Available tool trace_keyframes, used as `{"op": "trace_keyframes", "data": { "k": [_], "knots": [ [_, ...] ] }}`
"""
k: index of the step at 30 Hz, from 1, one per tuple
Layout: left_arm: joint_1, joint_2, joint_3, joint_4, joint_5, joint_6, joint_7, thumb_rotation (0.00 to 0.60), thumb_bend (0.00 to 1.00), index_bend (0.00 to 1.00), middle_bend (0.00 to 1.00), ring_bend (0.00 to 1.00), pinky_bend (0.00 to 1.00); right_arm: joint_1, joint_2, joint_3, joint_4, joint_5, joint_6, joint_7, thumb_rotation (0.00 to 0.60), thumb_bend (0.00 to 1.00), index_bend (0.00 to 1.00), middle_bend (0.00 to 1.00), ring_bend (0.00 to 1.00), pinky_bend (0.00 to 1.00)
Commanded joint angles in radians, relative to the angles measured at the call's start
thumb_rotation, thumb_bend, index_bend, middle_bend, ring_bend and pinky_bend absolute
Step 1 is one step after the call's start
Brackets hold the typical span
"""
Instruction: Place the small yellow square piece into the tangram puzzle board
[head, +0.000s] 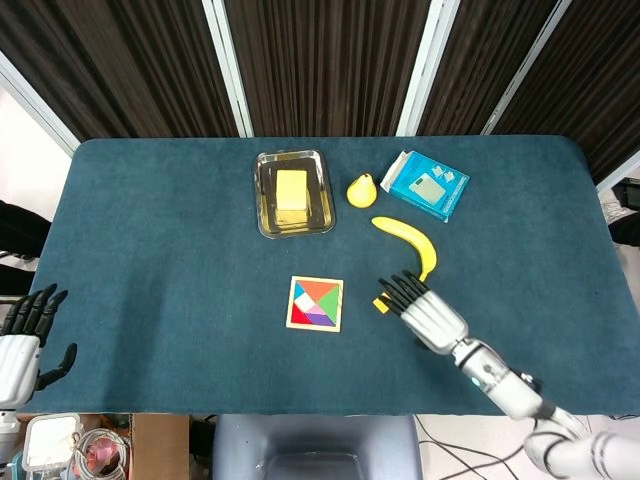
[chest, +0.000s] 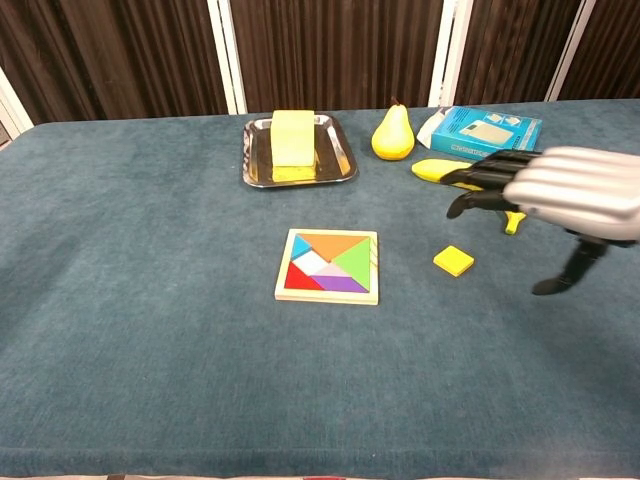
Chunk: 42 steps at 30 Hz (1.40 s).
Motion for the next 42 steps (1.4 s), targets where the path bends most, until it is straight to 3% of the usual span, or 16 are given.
{"op": "trace_keyframes", "data": {
  "k": [1, 8, 12, 42],
  "knots": [
    [0.003, 0.002, 0.001, -0.001, -0.002, 0.002, 0.002, 0.600, 0.41, 0.00, 0.00, 0.00, 0.09, 0.064, -0.061, 0.009, 0.106, -0.003, -0.067, 0.037, 0.600, 0.25, 0.37, 0.00, 0.00, 0.00],
    [0.012, 0.005, -0.003, -0.004, -0.006, 0.019, 0.002, 0.600, 0.41, 0.00, 0.00, 0.00, 0.09, 0.116, -0.116, 0.011, 0.221, 0.034, -0.123, 0.008, 0.600, 0.28, 0.41, 0.01, 0.00, 0.00],
    [0.010, 0.003, -0.003, -0.001, -0.008, 0.013, 0.009, 0.600, 0.41, 0.00, 0.00, 0.00, 0.09, 0.133, -0.143, 0.009, 0.257, 0.048, -0.134, 0.007, 0.600, 0.37, 0.44, 0.01, 0.00, 0.00],
    [0.011, 0.007, -0.007, -0.003, -0.010, 0.014, 0.005, 0.600, 0.41, 0.00, 0.00, 0.00, 0.09, 0.188, -0.206, -0.020, 0.292, 0.109, -0.142, -0.049, 0.600, 0.44, 0.56, 0.05, 0.00, 0.00]
  ]
}}
